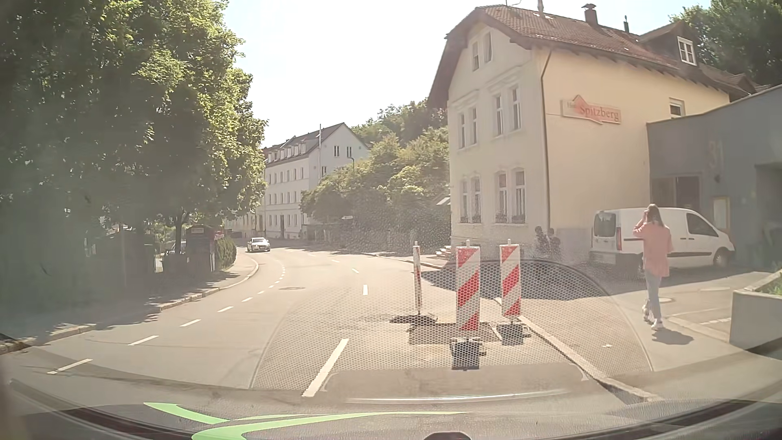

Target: Follow the waypoints while adhering to traffic rules and regulations

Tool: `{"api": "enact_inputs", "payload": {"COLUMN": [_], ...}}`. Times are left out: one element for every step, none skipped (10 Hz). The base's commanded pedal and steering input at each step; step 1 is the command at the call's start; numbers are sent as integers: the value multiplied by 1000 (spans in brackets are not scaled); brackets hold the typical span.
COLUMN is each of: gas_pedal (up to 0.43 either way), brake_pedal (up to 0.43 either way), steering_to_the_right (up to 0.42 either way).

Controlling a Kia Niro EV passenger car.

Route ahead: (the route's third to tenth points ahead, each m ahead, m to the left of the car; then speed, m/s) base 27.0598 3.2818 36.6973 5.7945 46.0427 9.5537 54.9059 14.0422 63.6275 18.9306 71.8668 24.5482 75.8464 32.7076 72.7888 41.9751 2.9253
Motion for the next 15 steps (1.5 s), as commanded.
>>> {"api": "enact_inputs", "payload": {"gas_pedal": [0, 0, 0, 0, 0, 0, 0, 0, 0, 0, 0, 0, 0, 0, 0], "brake_pedal": [463, 463, 463, 463, 463, 463, 451, 445, 421, 378, 378, 384, 384, 384, 384], "steering_to_the_right": [6, 6, 6, 6, 7, 8, 8, 8, 7, 1, -1, 0, 1, 1, 0]}}
